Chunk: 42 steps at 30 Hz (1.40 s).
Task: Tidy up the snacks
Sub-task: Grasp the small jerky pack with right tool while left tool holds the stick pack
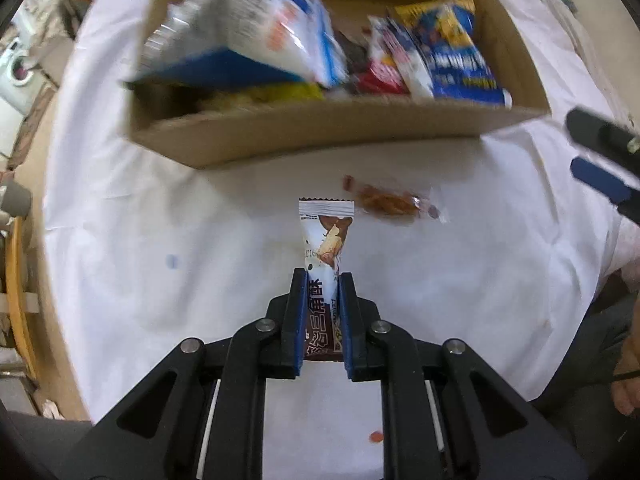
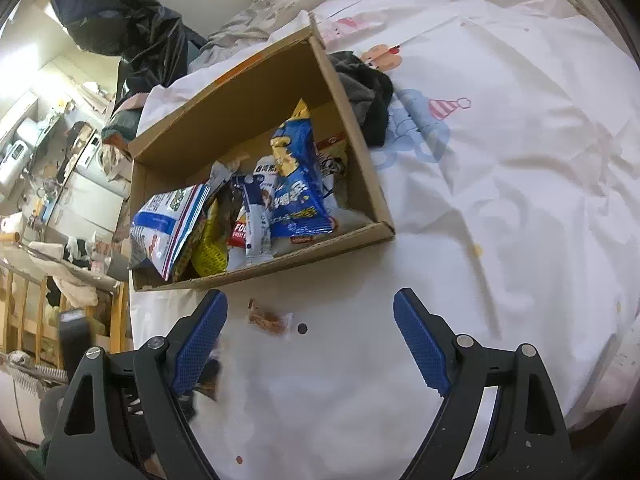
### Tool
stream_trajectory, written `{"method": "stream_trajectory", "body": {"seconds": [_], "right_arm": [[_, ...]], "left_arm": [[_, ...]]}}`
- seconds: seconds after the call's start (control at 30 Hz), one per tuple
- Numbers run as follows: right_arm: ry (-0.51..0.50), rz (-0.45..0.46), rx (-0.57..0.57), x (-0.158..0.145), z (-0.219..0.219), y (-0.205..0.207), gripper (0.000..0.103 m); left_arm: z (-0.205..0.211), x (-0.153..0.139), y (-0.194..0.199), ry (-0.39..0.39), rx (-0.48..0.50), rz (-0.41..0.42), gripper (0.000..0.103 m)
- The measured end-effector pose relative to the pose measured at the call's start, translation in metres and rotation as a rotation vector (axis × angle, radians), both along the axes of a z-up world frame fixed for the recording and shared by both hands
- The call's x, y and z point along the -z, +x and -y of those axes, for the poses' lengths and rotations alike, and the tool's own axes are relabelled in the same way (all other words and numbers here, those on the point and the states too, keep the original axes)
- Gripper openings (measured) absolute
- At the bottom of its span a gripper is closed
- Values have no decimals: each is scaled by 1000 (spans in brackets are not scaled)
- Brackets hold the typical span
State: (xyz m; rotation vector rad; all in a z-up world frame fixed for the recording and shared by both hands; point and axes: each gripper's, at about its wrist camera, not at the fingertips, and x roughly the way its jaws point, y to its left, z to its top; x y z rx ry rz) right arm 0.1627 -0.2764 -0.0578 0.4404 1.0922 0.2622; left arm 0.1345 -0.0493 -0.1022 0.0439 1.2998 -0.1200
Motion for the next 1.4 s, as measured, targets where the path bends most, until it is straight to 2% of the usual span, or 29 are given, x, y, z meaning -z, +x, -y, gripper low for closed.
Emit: {"method": "stream_trajectory", "body": {"seconds": [0.1,0.3,0.5,0.63,0.83,0.87,0.93,1.0,1.07,1.1,1.2,1.4], "right_arm": [[-14,-8,-28,2,-8,1,88],[-59,-30,-107,13,-32,8,88],[-293,-44,-313,37,-95,22,86],[-357,-59,-403,51,-125,27,83],[-501,-27,-501,72,-158,30,80],[-489,-34,-519,76,-161,31,73],[-477,-46,-540,82,-163,30,69],[-470,-36,-557,82,-164,27,56],[-452,-44,-570,79,-164,25,30],[-446,-48,-574,79,-164,23,25],[-426,-65,-571,75,-161,19,21],[-295,-83,-493,59,-128,12,18]], "left_arm": [[-15,-19,-7,0,-40,54,12],[-42,-30,-6,-29,-113,70,12],[-53,-37,-5,-45,-149,80,12],[-57,-36,-3,-67,-166,75,12],[-59,-38,-3,-48,-167,94,12],[-60,-38,-3,-48,-170,93,12],[-61,-37,-3,-49,-180,92,12],[-61,-37,-2,-46,-186,95,12],[-61,-36,-2,-42,-189,97,12],[-60,-36,-1,-40,-189,97,12],[-58,-34,0,-31,-187,96,12],[-57,-31,1,5,-196,101,12]]}}
